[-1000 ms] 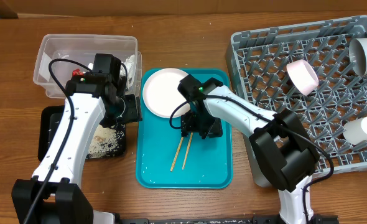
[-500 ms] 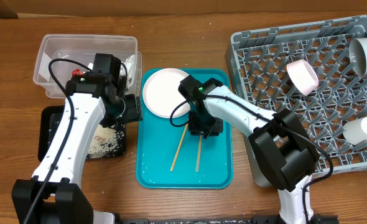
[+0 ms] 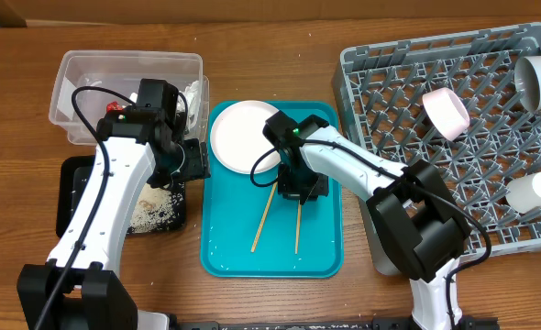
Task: Sort waste into correct bins and load items into the dishwasher
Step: 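Place the chopstick into the dish rack with the right gripper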
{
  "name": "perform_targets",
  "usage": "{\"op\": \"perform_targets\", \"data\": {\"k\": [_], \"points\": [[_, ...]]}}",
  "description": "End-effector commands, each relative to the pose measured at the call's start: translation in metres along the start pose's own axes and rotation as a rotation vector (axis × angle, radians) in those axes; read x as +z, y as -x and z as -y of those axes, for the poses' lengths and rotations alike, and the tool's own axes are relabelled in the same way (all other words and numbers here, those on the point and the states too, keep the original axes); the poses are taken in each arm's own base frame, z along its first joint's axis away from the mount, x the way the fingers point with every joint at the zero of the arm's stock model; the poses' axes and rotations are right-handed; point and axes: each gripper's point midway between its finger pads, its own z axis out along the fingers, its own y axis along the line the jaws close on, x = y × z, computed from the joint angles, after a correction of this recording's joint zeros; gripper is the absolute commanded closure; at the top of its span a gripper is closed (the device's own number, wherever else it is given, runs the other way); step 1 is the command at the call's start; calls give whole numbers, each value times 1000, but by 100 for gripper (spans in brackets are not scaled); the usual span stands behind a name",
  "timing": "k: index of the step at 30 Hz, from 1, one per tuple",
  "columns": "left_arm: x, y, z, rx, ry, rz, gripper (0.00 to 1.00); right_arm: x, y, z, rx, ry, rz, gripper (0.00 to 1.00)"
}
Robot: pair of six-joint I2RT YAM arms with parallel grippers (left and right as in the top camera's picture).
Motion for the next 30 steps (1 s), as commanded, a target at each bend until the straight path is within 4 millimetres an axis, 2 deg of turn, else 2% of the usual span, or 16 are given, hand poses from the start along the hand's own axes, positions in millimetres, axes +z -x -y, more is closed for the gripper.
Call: {"op": "perform_targets", "data": {"k": [1, 6, 9, 10, 13, 16, 19, 20, 22, 24, 30], "points": [[0, -3, 0, 14, 11, -1, 31, 7, -4, 3, -3, -20, -28, 89], [0, -3, 0, 14, 11, -1, 31, -10, -2, 11, -39, -15, -13, 93], [0, -3, -1, 14, 11, -3, 31, -38, 4, 18, -63, 0, 35, 96], [0, -3, -1, 14, 11, -3, 31, -58, 8, 21, -86, 25, 73, 96], [0, -3, -1, 14, 12, -3, 31, -100, 15, 32, -134, 74, 157, 96], [0, -3, -1, 14, 12, -3, 31, -152, 26, 54, -220, 116, 282, 96], [0, -3, -1, 14, 11, -2, 31, -182, 33, 79, -301, 103, 372, 96], [0, -3, -1, 14, 11, -2, 31, -191, 37, 96, -288, 67, 403, 96], [0, -3, -1, 14, 11, -2, 31, -197, 43, 122, -232, 5, 430, 96], [0, -3, -1, 14, 11, -2, 31, -196, 46, 139, -218, -18, 418, 96], [0, -3, -1, 13, 11, -2, 31, -165, 42, 155, -214, -1, 314, 96]]}}
